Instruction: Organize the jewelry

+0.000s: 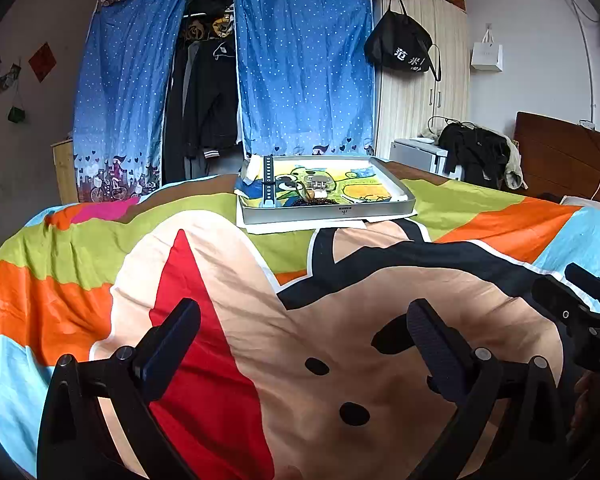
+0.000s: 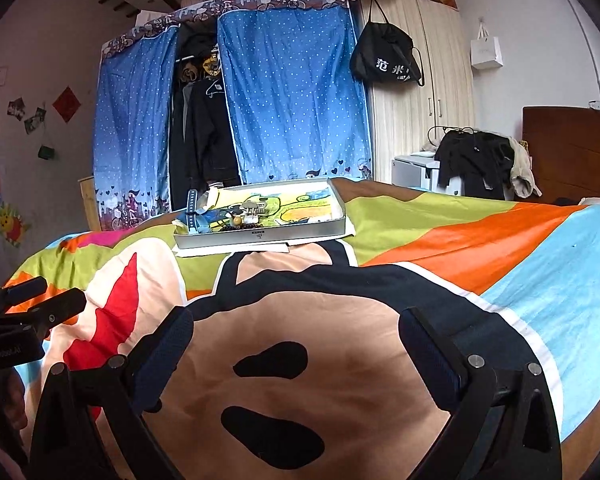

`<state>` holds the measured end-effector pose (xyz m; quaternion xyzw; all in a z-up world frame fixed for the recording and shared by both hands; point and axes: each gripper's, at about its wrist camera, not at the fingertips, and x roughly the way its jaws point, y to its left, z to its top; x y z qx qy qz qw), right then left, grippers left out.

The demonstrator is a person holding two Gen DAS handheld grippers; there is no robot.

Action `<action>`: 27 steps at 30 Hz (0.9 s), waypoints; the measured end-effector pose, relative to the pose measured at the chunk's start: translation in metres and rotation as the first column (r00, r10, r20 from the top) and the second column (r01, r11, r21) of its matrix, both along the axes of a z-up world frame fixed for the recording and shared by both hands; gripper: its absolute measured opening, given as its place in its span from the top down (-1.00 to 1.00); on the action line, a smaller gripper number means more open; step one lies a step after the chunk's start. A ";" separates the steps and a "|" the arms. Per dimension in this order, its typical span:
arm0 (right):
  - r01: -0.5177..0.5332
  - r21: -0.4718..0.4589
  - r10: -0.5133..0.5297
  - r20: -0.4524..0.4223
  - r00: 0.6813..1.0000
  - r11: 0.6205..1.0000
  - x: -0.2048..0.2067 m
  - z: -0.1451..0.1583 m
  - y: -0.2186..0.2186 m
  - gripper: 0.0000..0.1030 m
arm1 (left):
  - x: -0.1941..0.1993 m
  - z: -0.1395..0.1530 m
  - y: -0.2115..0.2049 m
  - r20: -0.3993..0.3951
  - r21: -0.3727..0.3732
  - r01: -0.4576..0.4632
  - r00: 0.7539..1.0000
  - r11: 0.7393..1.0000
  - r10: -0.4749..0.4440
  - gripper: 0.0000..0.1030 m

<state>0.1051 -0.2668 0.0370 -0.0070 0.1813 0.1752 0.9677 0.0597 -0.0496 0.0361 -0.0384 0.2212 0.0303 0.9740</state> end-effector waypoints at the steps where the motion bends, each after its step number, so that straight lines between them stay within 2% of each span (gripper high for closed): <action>1: -0.001 0.000 0.001 0.000 1.000 1.000 0.000 0.000 0.000 -1.00 | 0.000 0.001 0.000 -0.001 0.000 -0.001 1.000 1.000 0.001 -0.96; 27: -0.005 -0.001 0.005 -0.004 1.000 1.000 0.000 -0.001 0.001 -1.00 | 0.001 0.005 0.001 -0.005 0.004 0.016 1.000 1.000 -0.016 -0.96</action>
